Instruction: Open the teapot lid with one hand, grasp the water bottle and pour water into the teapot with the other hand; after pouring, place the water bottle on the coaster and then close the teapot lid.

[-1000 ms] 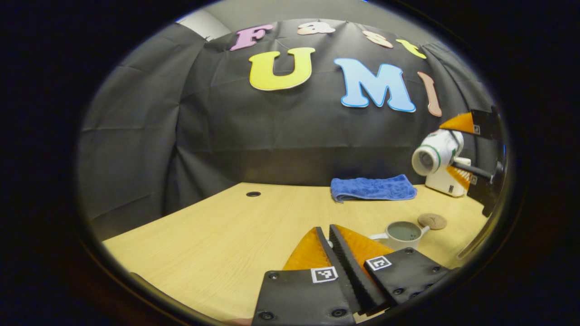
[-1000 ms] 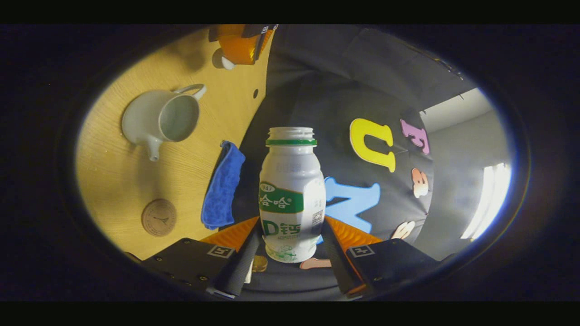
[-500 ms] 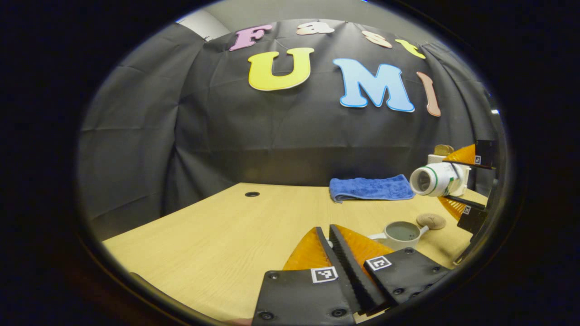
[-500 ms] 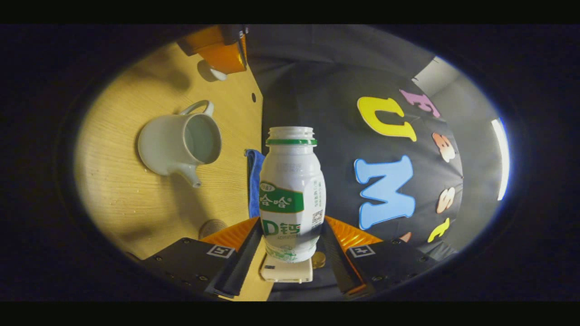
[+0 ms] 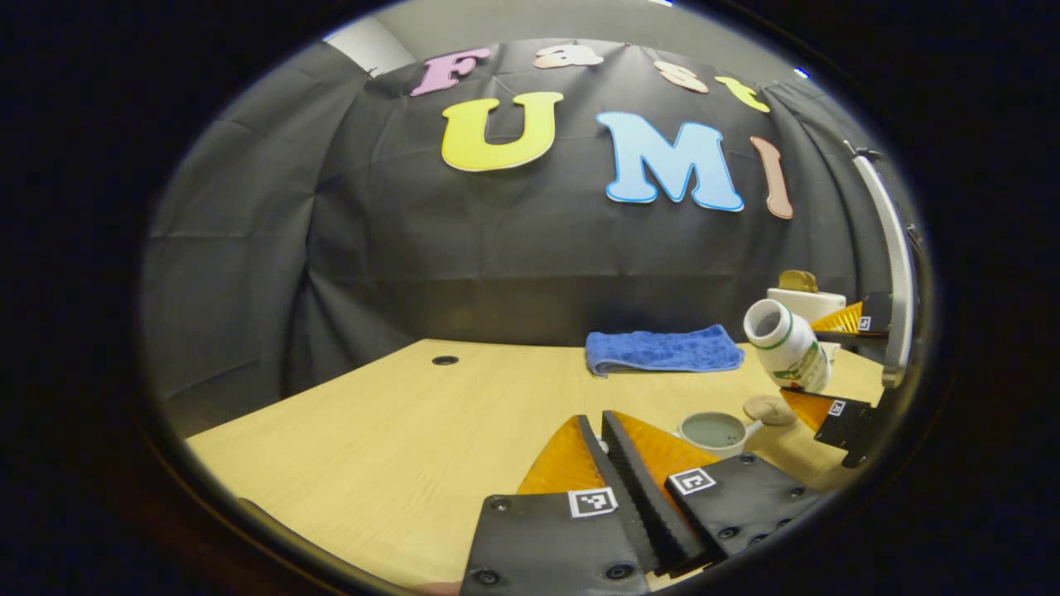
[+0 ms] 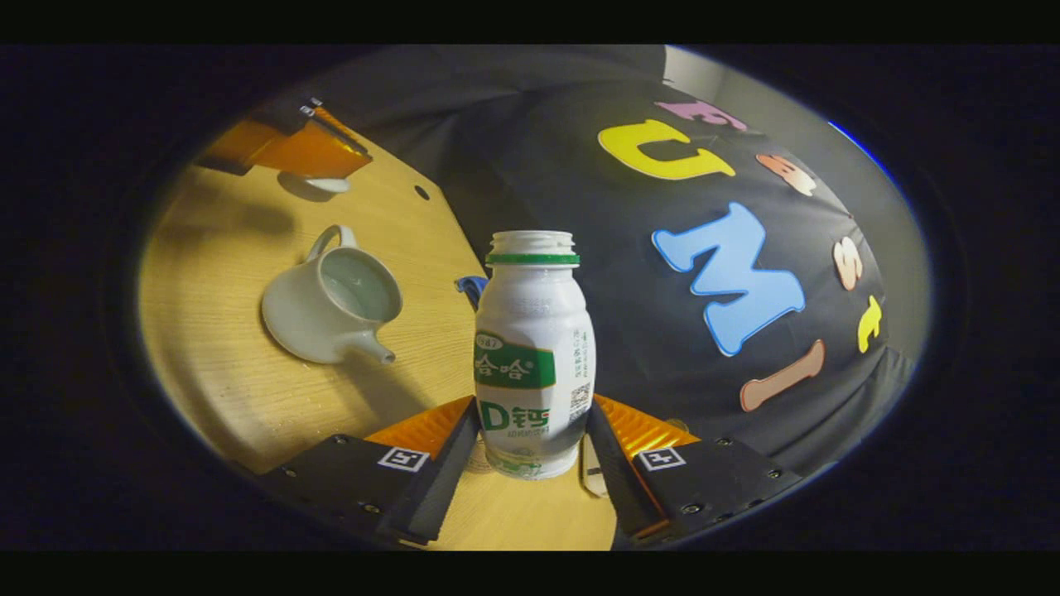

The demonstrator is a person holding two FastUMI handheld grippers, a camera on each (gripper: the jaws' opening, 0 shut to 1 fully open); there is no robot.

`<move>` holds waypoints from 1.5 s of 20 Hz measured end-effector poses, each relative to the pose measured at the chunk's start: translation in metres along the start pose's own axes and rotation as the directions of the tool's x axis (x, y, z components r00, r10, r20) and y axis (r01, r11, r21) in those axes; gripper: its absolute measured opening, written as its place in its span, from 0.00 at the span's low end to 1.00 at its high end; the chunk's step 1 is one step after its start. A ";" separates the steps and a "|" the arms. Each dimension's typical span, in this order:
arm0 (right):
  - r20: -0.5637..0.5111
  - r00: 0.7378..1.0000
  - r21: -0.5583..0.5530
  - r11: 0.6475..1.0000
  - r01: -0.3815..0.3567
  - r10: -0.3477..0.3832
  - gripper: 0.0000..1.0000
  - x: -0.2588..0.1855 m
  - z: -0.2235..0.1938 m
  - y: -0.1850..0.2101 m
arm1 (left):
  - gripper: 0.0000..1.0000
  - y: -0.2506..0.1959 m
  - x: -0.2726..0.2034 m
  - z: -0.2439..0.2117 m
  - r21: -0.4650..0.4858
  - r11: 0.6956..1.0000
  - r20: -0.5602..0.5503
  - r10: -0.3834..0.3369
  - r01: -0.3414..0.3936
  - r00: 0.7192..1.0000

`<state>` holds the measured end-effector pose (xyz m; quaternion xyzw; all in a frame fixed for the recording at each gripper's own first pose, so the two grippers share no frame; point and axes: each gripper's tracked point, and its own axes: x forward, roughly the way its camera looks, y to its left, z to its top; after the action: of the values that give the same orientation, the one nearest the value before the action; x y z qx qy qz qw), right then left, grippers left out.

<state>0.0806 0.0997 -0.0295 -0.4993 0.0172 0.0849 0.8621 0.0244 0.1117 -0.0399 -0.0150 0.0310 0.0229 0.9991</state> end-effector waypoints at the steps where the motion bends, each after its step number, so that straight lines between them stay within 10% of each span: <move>1: -0.006 1.000 0.038 0.999 -0.007 0.008 0.76 0.000 -0.003 0.000 | 0.11 -0.004 0.000 0.002 0.002 1.000 0.006 -0.011 0.011 1.000; 8: -0.025 0.999 0.237 0.971 -0.036 0.043 0.77 -0.009 -0.019 -0.005 | 0.10 -0.045 0.002 0.015 0.032 0.996 0.024 -0.079 0.078 0.997; 30: -0.034 0.999 0.350 0.937 0.026 -0.015 0.77 -0.017 -0.062 -0.042 | 0.11 -0.108 0.030 0.013 0.099 0.987 0.008 -0.127 0.125 0.992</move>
<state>0.0740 0.0237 -0.0225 -0.3395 0.0401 0.0639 0.9376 0.0601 0.0056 -0.0260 0.0323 0.0239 -0.0417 0.9983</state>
